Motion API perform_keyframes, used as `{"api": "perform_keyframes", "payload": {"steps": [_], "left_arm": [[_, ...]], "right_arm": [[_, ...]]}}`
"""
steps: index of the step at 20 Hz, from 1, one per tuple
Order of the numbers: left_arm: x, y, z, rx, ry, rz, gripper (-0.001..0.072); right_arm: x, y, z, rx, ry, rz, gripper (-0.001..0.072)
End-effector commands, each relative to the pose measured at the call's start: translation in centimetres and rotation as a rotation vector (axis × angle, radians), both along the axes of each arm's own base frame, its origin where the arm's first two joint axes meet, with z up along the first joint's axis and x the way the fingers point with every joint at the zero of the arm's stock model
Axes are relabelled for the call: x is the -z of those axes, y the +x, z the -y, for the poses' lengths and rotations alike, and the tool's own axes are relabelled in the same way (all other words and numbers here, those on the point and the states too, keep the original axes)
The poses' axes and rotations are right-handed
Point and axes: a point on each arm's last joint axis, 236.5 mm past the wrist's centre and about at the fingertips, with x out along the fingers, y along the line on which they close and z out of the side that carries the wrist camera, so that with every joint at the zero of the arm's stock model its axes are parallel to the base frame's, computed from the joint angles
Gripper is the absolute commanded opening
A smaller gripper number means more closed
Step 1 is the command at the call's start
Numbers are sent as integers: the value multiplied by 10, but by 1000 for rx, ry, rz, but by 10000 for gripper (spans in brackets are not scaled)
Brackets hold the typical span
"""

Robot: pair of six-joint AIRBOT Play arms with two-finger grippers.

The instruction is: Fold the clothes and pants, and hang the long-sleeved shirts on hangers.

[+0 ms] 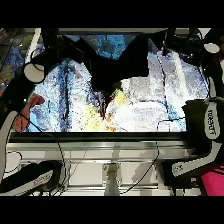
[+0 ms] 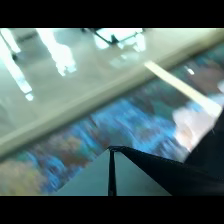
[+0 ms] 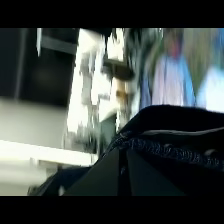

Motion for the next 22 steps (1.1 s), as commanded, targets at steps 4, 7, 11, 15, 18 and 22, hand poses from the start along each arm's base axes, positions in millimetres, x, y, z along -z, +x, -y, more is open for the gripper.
{"api": "perform_keyframes", "payload": {"steps": [4,7,11,15,18,22], "left_arm": [[-96,55,-4,-83,9,290,2],[-149,61,-14,-114,-20,413,1],[-158,55,-2,-47,8,378,1],[-55,43,38,173,204,21,0],[10,27,30,180,284,-252,-1],[62,-7,30,210,292,-478,-2]], "right_arm": [[-77,55,26,387,35,198,17],[-122,56,48,484,-2,315,16],[-120,52,41,431,-100,348,17],[-50,31,23,190,-319,195,17],[20,-3,41,18,-547,5,16],[57,-48,65,-108,-717,-141,15]]}}
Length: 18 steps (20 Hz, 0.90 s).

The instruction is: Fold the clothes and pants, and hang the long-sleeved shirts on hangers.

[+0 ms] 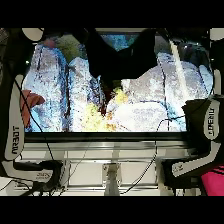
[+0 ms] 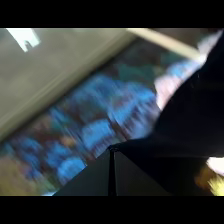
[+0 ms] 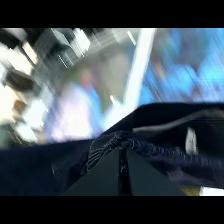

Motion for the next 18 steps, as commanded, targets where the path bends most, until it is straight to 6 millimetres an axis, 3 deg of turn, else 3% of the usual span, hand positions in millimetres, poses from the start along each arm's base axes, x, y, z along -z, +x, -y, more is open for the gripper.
{"api": "perform_keyframes", "payload": {"steps": [1,4,7,12,14,16,18], "left_arm": [[55,-42,-4,2,56,-244,-1],[79,-82,1,28,74,-315,-2],[122,-133,8,61,98,-416,-2],[185,-216,9,56,71,-532,-1],[193,-240,0,17,26,-573,-1],[184,-252,-10,-9,-6,-552,-1],[169,-258,-16,-4,-13,-508,0]], "right_arm": [[48,-54,22,-87,-184,-216,15],[75,-100,29,-109,-238,-331,15],[107,-145,34,-88,-261,-419,16],[162,-243,45,-53,-266,-586,16],[183,-286,48,-52,-248,-688,16],[202,-331,49,-86,-246,-809,17],[214,-355,47,-106,-245,-876,17]]}}
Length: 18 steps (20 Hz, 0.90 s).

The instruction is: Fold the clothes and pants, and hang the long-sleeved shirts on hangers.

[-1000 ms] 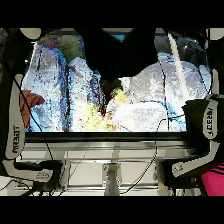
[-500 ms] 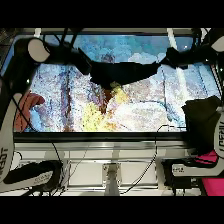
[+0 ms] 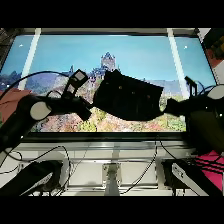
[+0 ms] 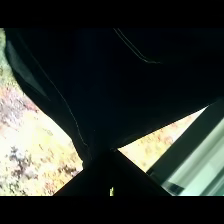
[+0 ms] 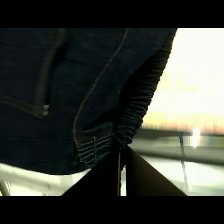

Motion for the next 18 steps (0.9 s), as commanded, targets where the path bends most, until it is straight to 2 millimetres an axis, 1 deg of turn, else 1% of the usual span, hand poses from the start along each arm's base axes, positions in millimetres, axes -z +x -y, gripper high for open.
{"api": "perform_keyframes", "payload": {"steps": [1,3,5,7,9,11,13,14,15,17,18], "left_arm": [[-10,-19,-11,-28,-32,31,1],[-12,-21,-7,-26,-54,19,1],[-9,-17,2,-32,-89,-2,1],[-9,4,20,-47,-158,22,0],[-18,39,38,-48,-203,105,0],[-26,81,52,-85,-224,160,0],[-26,119,69,-87,-219,186,0],[-24,136,78,-69,-203,203,0],[-22,154,85,-74,-203,217,0],[-21,193,91,-114,-220,261,0],[-21,207,94,-128,-227,280,0]], "right_arm": [[24,-55,-2,-15,11,-151,16],[25,-54,-2,-9,12,-147,17],[25,-43,-2,21,14,-111,17],[20,-19,-9,89,56,-35,16],[10,13,-15,186,118,62,16],[4,42,-8,292,132,124,15],[-2,75,7,408,127,200,15],[-6,94,19,472,114,248,16],[-8,108,31,530,97,281,16],[-4,133,50,619,82,320,16],[0,141,55,654,85,325,16]]}}
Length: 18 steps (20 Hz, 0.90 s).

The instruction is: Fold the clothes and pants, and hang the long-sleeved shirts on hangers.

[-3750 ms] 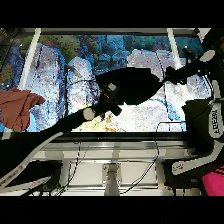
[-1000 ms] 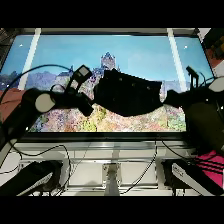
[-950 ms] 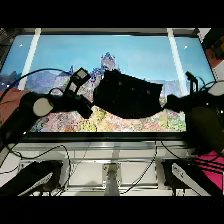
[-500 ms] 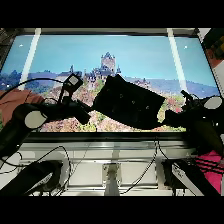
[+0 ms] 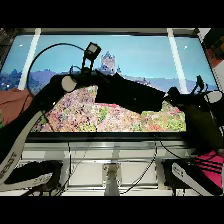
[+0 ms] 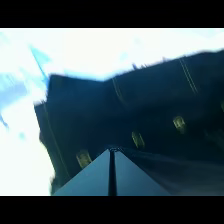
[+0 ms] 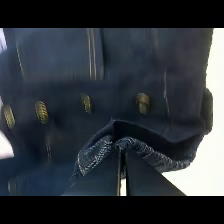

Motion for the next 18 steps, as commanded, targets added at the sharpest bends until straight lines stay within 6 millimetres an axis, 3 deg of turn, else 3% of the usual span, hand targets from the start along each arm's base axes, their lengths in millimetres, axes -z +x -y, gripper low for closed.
{"api": "perform_keyframes", "payload": {"steps": [1,6,9,11,12,13,14,16,18], "left_arm": [[1,62,12,-57,-26,89,0],[6,102,18,-123,-62,173,0],[7,125,16,-183,-105,225,0],[-4,145,8,-276,-193,291,2],[-14,154,2,-325,-230,354,4],[-19,161,-4,-365,-248,411,23],[-19,164,-7,-382,-254,434,139],[-8,166,-7,-378,-240,410,402],[-11,165,-8,-374,-239,404,404]], "right_arm": [[4,48,33,207,5,83,16],[23,80,55,449,111,98,15],[21,100,50,539,197,141,17],[13,122,47,598,234,206,20],[7,134,47,619,234,245,53],[-1,145,48,625,227,280,187],[-8,156,47,610,220,302,364],[-19,171,48,515,147,333,410],[-28,176,55,417,55,344,474]]}}
